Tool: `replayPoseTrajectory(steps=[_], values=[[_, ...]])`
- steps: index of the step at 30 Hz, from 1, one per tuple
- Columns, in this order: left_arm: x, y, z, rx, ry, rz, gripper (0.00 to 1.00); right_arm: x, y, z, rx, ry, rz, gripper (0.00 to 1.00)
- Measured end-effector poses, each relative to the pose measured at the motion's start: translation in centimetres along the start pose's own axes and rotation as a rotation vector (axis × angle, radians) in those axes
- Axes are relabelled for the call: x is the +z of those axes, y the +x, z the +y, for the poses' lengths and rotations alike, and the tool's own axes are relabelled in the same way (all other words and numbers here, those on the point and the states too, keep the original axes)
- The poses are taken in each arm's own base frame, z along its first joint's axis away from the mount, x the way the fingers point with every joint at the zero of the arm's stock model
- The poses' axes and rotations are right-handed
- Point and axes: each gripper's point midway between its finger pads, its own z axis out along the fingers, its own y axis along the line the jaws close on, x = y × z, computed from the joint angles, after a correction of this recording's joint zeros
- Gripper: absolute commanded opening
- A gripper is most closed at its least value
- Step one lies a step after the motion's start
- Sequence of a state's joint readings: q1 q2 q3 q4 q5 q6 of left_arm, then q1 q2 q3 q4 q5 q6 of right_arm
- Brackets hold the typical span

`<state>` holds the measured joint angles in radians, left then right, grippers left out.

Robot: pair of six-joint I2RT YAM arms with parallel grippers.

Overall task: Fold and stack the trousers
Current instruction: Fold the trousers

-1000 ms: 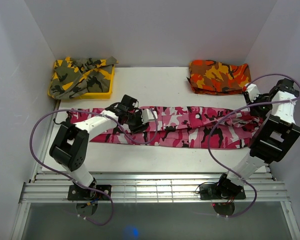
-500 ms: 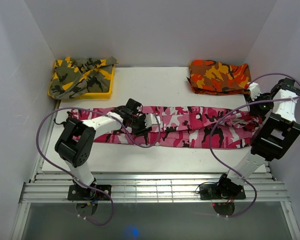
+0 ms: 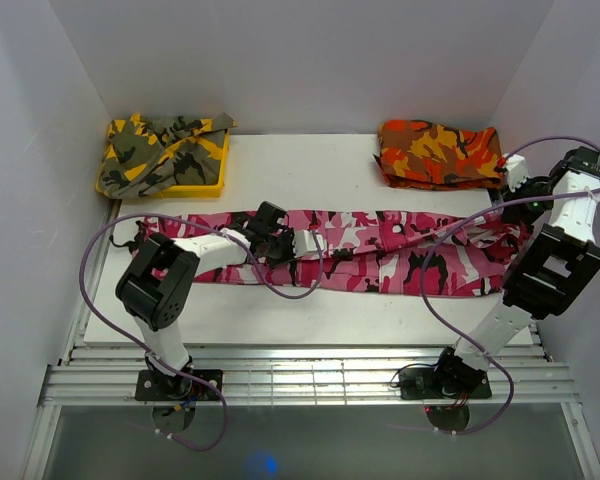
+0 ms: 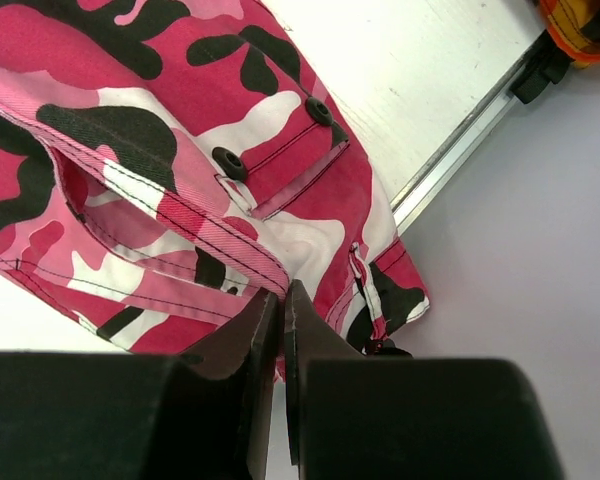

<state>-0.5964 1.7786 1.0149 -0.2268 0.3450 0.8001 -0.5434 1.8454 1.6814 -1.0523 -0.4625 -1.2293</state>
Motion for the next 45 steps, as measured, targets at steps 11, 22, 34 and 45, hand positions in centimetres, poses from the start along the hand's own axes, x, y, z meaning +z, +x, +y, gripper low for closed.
replayPoseTrajectory(steps=[11,22,34,45], values=[[-0.5,-0.1,0.7,0.017,-0.042,0.005,0.00,-0.1,0.3,0.3,0.007,-0.013,0.006,0.08],[-2.7,-1.0,2.0,0.018,-0.087,-0.007,0.01,-1.3,-0.6,-0.4,-0.006,0.011,-0.013,0.08],[-3.6,-1.5,3.0,-0.002,-0.097,-0.014,0.00,-1.8,-0.7,-0.3,-0.020,0.000,-0.019,0.08],[-11.6,-5.5,2.6,0.052,-0.196,-0.148,0.00,-4.9,0.9,1.9,-0.122,0.028,-0.029,0.08]])
